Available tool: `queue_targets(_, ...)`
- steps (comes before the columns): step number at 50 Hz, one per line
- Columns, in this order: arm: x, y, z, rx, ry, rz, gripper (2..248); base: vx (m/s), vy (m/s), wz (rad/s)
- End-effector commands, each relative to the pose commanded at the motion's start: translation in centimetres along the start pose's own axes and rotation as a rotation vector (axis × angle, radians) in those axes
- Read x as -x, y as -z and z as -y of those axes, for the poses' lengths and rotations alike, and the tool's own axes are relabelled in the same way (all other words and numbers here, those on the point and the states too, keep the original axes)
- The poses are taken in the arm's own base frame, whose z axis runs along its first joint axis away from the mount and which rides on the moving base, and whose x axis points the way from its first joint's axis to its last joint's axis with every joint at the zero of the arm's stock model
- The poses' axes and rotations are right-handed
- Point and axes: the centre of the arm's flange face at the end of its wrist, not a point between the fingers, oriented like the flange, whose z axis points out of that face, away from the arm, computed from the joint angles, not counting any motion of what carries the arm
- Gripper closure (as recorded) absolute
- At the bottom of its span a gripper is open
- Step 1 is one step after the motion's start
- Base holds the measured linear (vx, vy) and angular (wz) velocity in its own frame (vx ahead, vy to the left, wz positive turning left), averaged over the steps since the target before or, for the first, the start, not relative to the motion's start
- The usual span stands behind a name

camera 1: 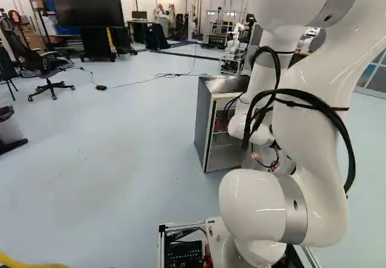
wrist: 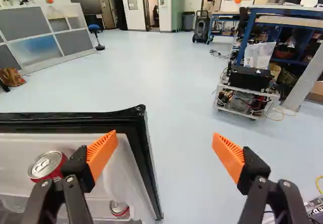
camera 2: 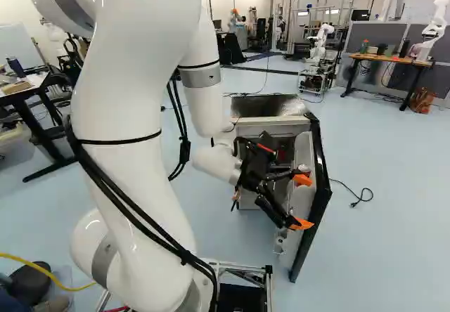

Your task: Grab a drink from the fridge

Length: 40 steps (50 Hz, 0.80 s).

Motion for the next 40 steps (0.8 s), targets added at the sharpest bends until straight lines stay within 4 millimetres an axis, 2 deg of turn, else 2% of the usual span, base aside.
queue_targets(23,-0.2,-0.9,1.0,0.039,-0.028,-0.002,3,0.000,0.000,0.000)
queue_targets(40,-0.4,-1.5,2.5,0.049,-0.051,-0.005,3,0.000,0.000,0.000)
